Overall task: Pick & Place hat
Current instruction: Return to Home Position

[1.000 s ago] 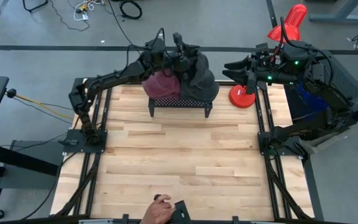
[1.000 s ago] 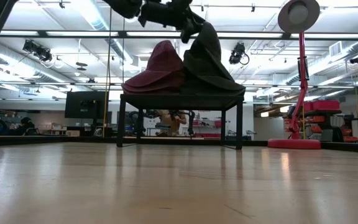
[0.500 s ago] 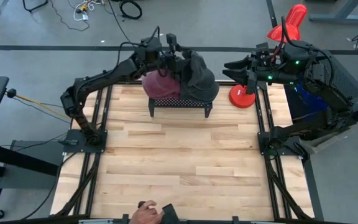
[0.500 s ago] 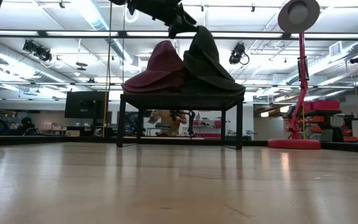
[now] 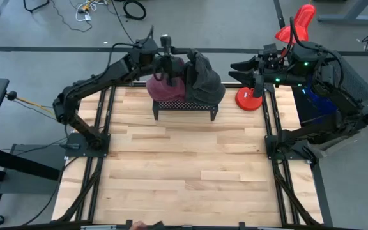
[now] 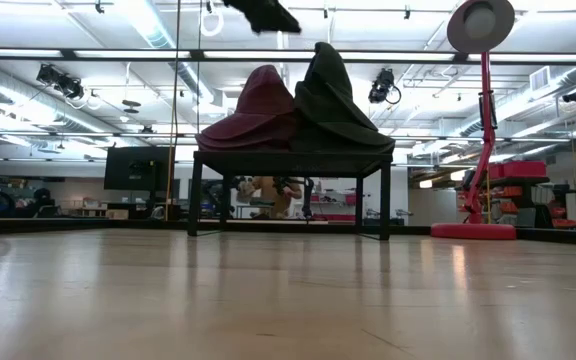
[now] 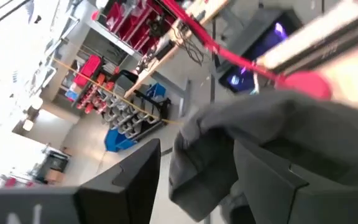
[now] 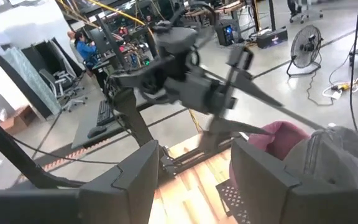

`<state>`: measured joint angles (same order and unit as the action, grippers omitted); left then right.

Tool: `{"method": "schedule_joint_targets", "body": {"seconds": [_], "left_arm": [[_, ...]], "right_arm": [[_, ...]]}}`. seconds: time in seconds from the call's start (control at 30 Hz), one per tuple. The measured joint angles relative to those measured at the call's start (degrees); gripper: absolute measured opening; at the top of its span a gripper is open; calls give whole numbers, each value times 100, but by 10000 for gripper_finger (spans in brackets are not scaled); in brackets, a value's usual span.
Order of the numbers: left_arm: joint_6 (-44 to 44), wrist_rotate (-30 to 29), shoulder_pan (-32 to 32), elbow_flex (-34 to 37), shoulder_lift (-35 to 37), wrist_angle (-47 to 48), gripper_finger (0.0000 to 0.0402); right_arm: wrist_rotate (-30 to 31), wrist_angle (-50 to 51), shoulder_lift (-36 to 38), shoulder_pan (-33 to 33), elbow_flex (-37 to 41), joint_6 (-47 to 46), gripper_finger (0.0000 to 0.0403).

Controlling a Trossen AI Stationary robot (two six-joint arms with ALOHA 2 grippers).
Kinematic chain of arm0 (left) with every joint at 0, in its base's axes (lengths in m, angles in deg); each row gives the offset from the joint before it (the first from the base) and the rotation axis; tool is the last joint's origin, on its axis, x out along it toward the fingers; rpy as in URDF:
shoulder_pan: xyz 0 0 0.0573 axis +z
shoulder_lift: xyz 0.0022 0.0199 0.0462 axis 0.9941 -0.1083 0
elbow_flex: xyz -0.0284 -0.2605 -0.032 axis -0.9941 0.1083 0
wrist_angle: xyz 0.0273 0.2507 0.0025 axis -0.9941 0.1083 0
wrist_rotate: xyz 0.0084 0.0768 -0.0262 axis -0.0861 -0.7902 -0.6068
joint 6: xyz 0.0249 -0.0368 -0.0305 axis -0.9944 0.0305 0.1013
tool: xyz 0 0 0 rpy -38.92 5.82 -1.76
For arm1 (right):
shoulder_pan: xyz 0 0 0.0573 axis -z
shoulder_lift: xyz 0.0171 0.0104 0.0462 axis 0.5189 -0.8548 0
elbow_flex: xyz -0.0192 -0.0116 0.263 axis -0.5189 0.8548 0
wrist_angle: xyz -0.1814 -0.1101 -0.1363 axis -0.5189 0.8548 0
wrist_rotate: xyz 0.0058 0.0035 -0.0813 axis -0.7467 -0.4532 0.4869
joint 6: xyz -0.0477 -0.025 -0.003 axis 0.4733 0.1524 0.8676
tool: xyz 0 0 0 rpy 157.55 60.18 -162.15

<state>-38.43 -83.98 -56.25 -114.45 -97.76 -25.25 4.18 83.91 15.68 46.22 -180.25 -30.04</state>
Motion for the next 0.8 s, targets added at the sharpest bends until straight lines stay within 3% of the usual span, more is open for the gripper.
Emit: {"method": "schedule_joint_targets", "body": {"seconds": [0.2, 0.33, 0.47, 0.6, 0.8], "left_arm": [[1226, -145, -199, 0, 520, 398, 197], [2226, -267, -321, 0, 855, 508, 163], [2825, -278, -519, 0, 1126, 759, 124], [3514, -273, -713, 0, 1351, 1095, 81], [3888, -302, -919, 0, 1592, 1504, 8]], "right_arm": [[-10, 231, -99, -1, 0, 522, 204], [-124, 365, -309, 0, 4, 804, 204], [205, 526, -426, -2, 4, 1658, 196], [496, 542, -524, -4, 122, 1875, 158], [316, -467, -366, -8, 1053, 1712, 73]]}}
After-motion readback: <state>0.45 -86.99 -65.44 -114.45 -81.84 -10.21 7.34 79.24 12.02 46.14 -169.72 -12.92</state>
